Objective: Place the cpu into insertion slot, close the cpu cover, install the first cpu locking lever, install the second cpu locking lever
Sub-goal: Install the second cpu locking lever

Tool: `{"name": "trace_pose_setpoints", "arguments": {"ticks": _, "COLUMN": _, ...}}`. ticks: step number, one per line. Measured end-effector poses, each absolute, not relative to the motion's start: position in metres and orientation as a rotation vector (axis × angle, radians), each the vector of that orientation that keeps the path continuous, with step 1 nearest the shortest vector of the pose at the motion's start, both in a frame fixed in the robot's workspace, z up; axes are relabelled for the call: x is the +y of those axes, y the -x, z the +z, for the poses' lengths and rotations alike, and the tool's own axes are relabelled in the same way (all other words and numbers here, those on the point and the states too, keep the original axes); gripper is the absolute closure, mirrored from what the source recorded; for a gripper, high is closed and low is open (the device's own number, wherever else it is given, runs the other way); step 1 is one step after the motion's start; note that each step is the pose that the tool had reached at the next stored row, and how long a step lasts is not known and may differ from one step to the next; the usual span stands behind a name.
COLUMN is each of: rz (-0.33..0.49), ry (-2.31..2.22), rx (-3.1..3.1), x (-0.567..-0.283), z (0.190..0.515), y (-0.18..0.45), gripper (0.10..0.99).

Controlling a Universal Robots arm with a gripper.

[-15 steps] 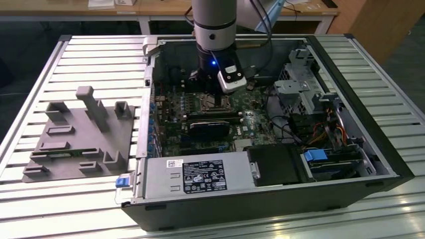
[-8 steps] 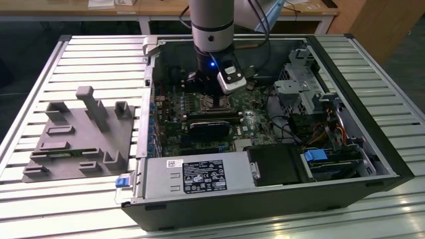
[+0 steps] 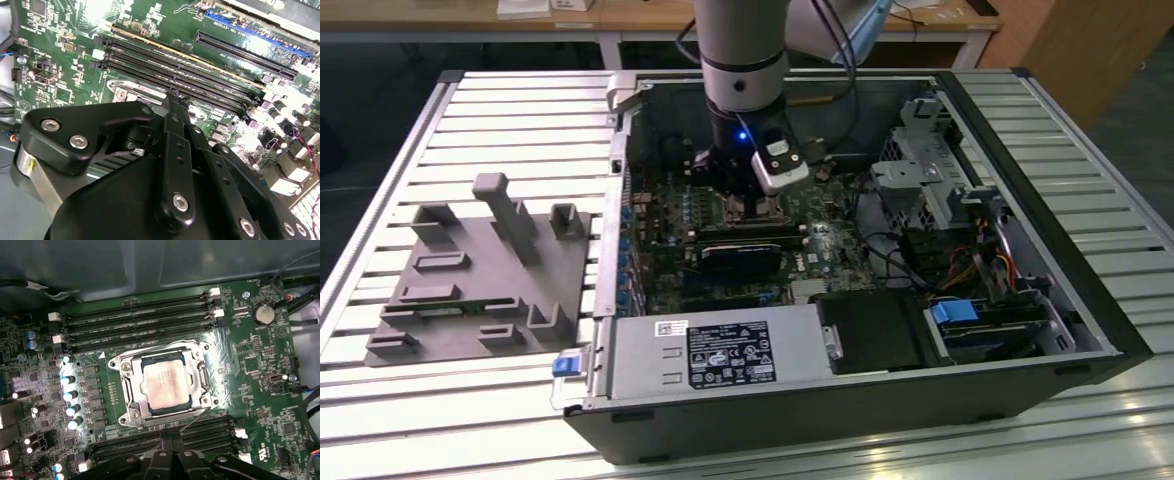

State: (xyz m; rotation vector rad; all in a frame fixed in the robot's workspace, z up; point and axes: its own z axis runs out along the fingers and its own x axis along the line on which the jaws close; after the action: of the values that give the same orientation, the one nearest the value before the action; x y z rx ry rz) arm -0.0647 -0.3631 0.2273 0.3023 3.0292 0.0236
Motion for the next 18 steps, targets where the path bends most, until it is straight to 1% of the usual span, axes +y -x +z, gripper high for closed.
{"name": "trace_pose_setpoints", "arguments": {"ticks": 6, "rz": 0.028, "ry": -0.301, "rx": 3.030, "x": -0.3634, "z": 0.2268, "y": 0.0647, "gripper": 0.980}}
{"name": "trace_pose_setpoints", "arguments": {"ticks": 18, "rz": 0.136, "ry": -0.307, "rx": 3.034, "x": -0.3717, "z": 0.2228, "y": 0.0696, "gripper": 0.980}}
